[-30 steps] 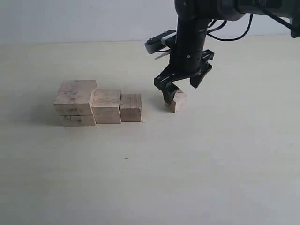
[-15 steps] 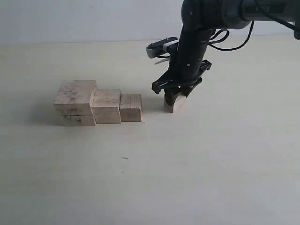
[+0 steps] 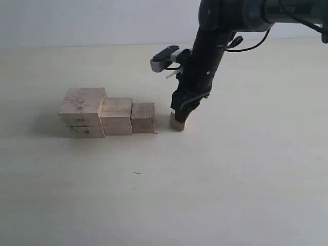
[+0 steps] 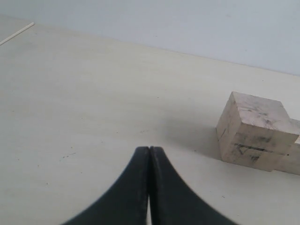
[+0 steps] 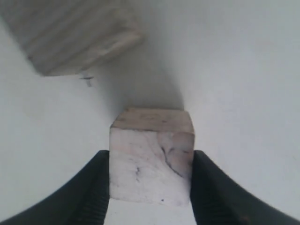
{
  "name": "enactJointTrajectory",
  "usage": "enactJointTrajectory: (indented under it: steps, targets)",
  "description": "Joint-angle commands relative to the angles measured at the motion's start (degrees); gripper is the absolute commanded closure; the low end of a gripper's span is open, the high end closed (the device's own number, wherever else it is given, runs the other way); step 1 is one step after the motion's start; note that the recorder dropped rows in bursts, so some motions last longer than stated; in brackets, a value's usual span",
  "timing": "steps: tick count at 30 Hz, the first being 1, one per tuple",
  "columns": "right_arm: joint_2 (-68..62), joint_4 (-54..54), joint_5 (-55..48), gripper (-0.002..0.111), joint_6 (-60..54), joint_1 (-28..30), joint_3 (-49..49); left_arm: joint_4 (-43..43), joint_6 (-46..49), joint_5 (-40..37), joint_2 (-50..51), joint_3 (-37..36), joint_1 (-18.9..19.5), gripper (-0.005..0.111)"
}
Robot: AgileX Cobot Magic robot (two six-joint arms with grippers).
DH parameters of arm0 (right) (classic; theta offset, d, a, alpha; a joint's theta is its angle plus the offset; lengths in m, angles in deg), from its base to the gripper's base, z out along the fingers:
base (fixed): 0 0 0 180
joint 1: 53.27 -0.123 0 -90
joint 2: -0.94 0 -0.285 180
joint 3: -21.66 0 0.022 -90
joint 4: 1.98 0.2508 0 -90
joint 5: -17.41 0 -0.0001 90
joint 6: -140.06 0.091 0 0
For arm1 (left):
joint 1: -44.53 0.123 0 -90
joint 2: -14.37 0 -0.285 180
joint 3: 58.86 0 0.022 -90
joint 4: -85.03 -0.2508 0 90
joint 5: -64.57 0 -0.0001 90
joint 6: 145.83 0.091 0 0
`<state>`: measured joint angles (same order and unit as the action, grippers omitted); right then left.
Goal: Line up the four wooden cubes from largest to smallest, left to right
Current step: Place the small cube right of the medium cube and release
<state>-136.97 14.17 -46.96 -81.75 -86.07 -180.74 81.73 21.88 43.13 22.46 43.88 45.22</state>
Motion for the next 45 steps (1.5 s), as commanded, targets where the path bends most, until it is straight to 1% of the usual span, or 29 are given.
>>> enactJointTrajectory:
  steps: [1, 10, 15, 19, 27, 37, 40, 45]
  targets:
    - [0.1, 4.7, -3.6, 0.108, -20.2, 0.2, 0.4, 0.1, -0.1, 0.3, -0.3, 0.0, -0.3, 0.107]
    - [0.1, 4.4, 2.7, 0.108, -21.2, -0.2, 0.4, 0.1, -0.1, 0.3, -0.3, 0.0, -0.3, 0.107]
    - [0.1, 2.4, 3.6, 0.108, -26.6, -2.3, 0.4, 0.1, -0.1, 0.3, -0.3, 0.0, -0.3, 0.107]
    - [0.1, -1.4, 6.0, 0.108, -26.8, -4.1, 0.4, 0.1, -0.1, 0.3, -0.3, 0.0, -0.3, 0.107]
    - [0.1, -3.2, 6.2, 0.108, -26.8, -5.1, 0.4, 0.1, -0.1, 0.3, -0.3, 0.0, -0.3, 0.107]
    - [-0.1, 0.0, 6.2, 0.108, -26.8, -5.1, 0.4, 0.1, -0.1, 0.3, -0.3, 0.0, -0.3, 0.107]
    - [0.0, 0.3, 6.1, 0.104, -26.8, -5.1, 0.4, 0.1, -0.1, 0.3, -0.3, 0.0, -0.3, 0.107]
    - [0.0, 0.3, 6.1, 0.089, -26.8, -5.1, 0.4, 0.1, -0.1, 0.3, -0.3, 0.0, -0.3, 0.107]
